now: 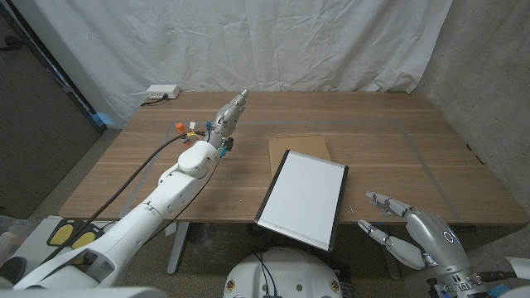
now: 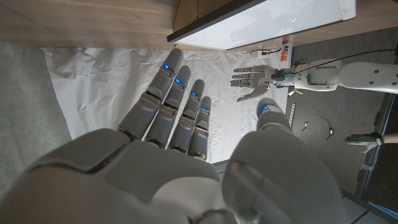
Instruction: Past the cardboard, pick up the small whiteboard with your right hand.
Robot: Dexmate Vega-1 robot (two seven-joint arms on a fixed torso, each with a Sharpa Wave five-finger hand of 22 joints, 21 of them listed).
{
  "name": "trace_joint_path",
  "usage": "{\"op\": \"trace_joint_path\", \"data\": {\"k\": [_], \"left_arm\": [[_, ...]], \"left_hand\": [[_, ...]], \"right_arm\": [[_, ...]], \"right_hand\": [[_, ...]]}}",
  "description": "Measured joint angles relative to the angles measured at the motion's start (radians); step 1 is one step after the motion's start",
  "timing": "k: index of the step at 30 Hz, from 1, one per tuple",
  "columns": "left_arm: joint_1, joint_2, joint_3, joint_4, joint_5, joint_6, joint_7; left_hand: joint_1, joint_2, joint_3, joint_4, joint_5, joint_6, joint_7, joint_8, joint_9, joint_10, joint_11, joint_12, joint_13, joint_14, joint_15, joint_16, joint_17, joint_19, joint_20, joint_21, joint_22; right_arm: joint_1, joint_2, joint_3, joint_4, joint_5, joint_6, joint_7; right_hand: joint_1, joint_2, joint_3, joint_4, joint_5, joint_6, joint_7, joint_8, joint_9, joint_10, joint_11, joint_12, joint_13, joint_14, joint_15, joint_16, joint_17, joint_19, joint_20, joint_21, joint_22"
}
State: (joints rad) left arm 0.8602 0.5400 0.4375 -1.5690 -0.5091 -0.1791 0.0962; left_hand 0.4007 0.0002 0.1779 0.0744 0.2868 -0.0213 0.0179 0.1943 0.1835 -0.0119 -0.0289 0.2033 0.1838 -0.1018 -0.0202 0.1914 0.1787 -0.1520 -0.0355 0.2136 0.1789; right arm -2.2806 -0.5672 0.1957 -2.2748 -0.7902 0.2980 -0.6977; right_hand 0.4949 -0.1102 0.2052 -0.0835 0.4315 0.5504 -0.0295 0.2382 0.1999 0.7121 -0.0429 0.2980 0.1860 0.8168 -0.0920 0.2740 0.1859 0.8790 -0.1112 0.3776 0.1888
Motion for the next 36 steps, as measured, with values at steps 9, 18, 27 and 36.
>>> {"op": "trace_joint_path", "data": {"k": [9,18,27,36], "left_arm": [[-0.001,0.0,-0.003,0.022,-0.011,-0.006,-0.01],[-0.011,-0.004,-0.006,0.049,-0.019,-0.015,-0.024],[-0.026,-0.011,-0.007,0.084,-0.027,-0.026,-0.042],[-0.044,-0.016,-0.007,0.117,-0.035,-0.03,-0.06]], "left_hand": [[0.0,0.0,-0.006,-0.003,-0.006,0.0,0.0,0.0,0.0,0.0,0.0,0.0,0.0,0.0,0.0,0.0,0.0,0.0,0.0,0.0,0.0],[0.0,0.0,-0.007,-0.002,-0.006,0.0,0.0,0.0,0.0,0.0,0.0,0.0,0.0,0.0,0.0,0.0,0.0,0.0,0.0,0.0,0.0],[0.0,0.0,-0.007,-0.002,-0.006,0.0,0.0,0.0,0.0,0.0,0.0,0.0,0.0,0.0,0.0,0.0,0.0,0.0,0.0,0.0,0.0],[0.0,0.0,-0.007,-0.002,-0.006,0.0,0.0,0.0,0.0,0.0,0.0,0.0,0.0,0.0,0.0,0.0,0.0,0.0,0.0,0.0,0.0]], "right_arm": [[0.007,0.048,0.02,-0.032,0.136,0.037,0.155],[0.013,0.104,0.033,-0.09,0.254,0.008,0.326],[0.021,0.143,0.034,-0.147,0.358,-0.07,0.464],[0.026,0.162,0.02,-0.21,0.436,-0.211,0.564]], "right_hand": [[-0.012,0.012,-0.008,0.008,-0.024,0.112,-0.01,0.023,0.0,0.097,-0.01,0.018,0.0,0.118,-0.033,0.011,0.0,0.099,-0.029,0.026,0.0],[-0.018,0.029,-0.017,0.008,-0.065,0.205,-0.02,0.033,0.003,0.206,-0.028,0.027,0.0,0.276,-0.1,0.018,0.0,0.216,-0.083,0.049,0.0],[-0.017,0.038,-0.017,0.008,-0.088,0.227,-0.008,0.028,0.003,0.258,-0.027,0.035,0.0,0.359,-0.122,0.018,-0.005,0.282,-0.106,0.068,0.0],[-0.017,0.038,-0.029,0.012,-0.104,0.237,0.002,0.024,0.003,0.275,-0.01,0.035,0.0,0.379,-0.106,0.018,-0.005,0.312,-0.101,0.068,-0.001]]}}
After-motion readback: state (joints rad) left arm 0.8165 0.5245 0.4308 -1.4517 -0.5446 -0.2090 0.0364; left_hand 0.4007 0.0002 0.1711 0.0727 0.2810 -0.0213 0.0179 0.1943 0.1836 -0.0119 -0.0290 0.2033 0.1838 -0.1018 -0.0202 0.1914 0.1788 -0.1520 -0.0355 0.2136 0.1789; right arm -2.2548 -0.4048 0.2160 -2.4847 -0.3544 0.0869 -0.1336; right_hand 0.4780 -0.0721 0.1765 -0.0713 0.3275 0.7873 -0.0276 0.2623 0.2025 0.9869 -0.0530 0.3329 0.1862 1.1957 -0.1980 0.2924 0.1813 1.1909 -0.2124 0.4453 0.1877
